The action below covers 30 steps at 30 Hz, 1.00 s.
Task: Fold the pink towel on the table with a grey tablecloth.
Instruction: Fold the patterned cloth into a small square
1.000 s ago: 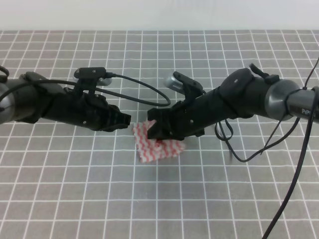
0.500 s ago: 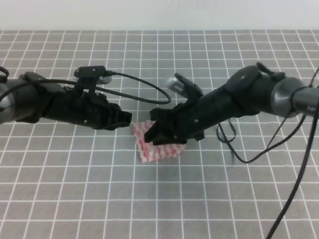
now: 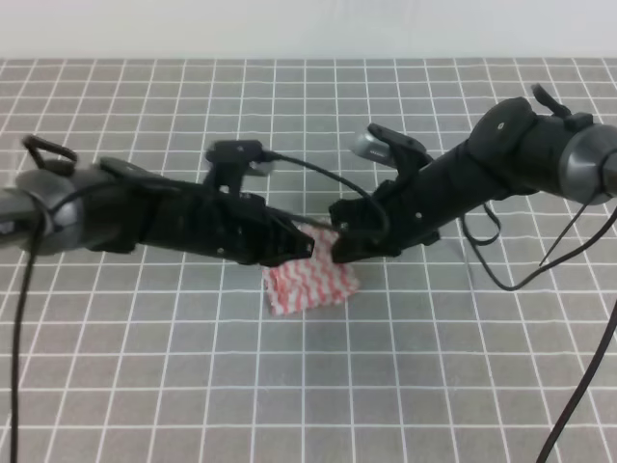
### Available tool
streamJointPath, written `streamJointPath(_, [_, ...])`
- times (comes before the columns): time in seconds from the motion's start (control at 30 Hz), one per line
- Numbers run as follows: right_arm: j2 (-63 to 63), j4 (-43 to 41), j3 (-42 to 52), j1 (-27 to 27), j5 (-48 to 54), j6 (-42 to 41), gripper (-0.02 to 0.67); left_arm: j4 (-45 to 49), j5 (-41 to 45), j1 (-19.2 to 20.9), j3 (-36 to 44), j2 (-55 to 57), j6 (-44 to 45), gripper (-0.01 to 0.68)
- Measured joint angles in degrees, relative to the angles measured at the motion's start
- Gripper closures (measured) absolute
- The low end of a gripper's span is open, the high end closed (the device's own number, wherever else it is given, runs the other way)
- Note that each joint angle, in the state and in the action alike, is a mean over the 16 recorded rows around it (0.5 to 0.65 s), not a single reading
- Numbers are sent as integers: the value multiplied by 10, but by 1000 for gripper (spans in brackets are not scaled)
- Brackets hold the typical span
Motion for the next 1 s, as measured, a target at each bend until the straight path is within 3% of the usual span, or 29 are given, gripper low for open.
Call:
streamJointPath(0.3, [-2, -64, 0, -1, -10, 37, 660, 75, -5, -22, 0, 13, -45, 674])
streamJointPath(0.6, [-1, -68, 0, -1, -5, 42, 660, 171, 7, -22, 0, 13, -113, 674])
streamJointPath(1.0, [1, -60, 0, -1, 23, 42, 660, 197, 15, -10, 0, 8, -139, 674])
